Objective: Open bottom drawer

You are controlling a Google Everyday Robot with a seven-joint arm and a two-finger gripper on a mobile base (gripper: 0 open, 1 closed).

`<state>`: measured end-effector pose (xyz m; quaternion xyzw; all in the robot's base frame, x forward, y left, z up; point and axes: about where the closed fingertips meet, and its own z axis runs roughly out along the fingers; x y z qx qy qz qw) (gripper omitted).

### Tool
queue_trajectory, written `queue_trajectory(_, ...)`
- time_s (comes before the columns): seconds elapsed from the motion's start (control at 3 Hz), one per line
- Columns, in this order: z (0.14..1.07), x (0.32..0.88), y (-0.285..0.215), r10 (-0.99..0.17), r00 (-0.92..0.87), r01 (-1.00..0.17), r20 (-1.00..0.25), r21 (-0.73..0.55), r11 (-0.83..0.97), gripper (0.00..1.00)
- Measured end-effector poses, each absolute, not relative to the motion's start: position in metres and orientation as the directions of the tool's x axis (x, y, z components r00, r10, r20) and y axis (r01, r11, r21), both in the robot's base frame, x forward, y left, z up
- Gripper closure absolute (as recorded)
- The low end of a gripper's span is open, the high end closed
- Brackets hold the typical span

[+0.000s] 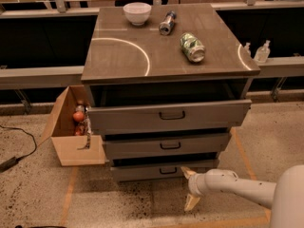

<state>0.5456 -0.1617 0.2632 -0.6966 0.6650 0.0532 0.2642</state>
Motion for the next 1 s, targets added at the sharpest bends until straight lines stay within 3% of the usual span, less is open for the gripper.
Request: queue_trajectory(1.0,0.216,0.609,-0.156,-0.9,0.196,-0.931,-0.388,-0.363,-0.046,0.0)
